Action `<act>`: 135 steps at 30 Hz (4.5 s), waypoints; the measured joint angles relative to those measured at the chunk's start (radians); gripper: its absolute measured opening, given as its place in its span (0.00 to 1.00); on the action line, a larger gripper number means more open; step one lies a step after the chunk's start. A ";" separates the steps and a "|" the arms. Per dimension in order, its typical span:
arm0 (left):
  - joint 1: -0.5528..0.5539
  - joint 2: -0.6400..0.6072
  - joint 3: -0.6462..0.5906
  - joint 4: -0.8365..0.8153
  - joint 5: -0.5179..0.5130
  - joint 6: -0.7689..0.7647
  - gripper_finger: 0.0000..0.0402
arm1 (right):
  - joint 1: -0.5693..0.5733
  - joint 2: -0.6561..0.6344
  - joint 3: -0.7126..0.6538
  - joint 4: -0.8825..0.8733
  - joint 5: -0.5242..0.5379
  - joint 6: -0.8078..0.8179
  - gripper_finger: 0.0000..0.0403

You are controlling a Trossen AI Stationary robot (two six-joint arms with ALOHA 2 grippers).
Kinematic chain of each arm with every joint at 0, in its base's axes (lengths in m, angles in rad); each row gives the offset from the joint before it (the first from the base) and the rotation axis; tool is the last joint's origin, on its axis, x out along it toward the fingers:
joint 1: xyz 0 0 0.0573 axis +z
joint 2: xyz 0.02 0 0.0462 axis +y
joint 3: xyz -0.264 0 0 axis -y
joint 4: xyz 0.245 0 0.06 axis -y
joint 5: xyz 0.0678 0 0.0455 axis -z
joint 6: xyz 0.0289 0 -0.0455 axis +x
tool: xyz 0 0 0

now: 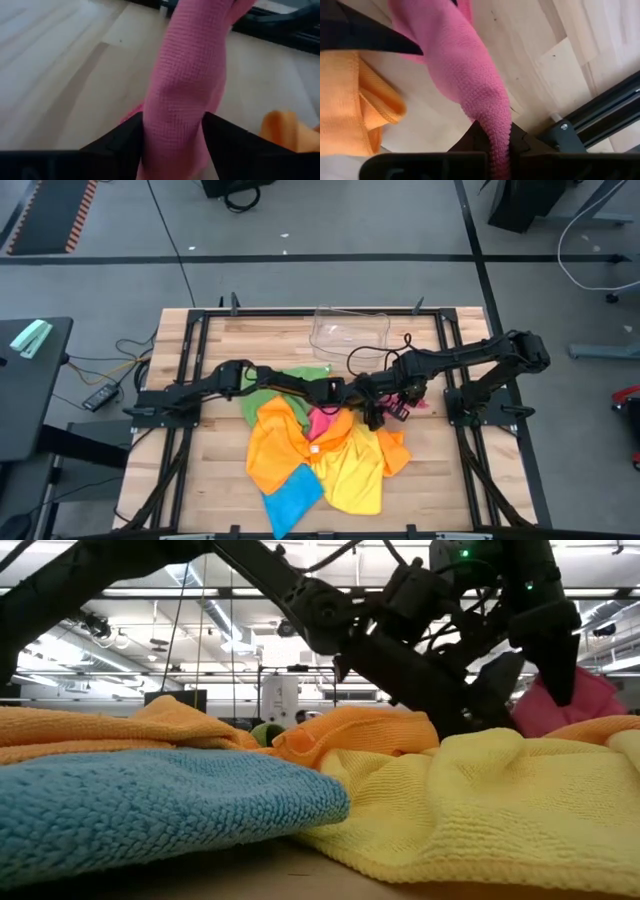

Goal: Fold microfiber towels
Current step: Fold the pink microfiber cloth

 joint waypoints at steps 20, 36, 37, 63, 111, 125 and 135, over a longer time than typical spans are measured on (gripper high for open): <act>-0.062 -0.076 0.000 -0.160 -0.007 0.276 0.40 | 0.061 -0.042 0.082 -0.225 -0.199 -0.122 0.04; -0.154 -0.138 0.000 -0.185 0.149 0.505 0.30 | 0.232 -0.037 0.114 -0.214 -0.511 -0.184 0.04; -0.152 -0.142 0.000 -0.182 0.141 0.506 0.30 | 0.241 -0.037 0.114 -0.213 -0.520 -0.188 0.04; -0.346 -0.282 -0.154 -0.342 0.113 0.750 0.12 | 0.315 -0.011 0.114 -0.076 -0.551 -0.058 0.03; -0.344 -0.680 -0.719 -0.033 0.007 0.562 0.03 | 0.027 0.459 0.375 -0.159 -0.085 -0.594 0.03; -0.352 -0.680 -0.719 -0.044 0.007 0.484 0.07 | 0.041 0.517 0.375 -0.038 0.266 -0.224 0.03; -0.373 -0.680 -0.719 -0.044 0.007 0.476 0.03 | 0.079 0.517 0.271 0.216 0.426 -0.179 0.04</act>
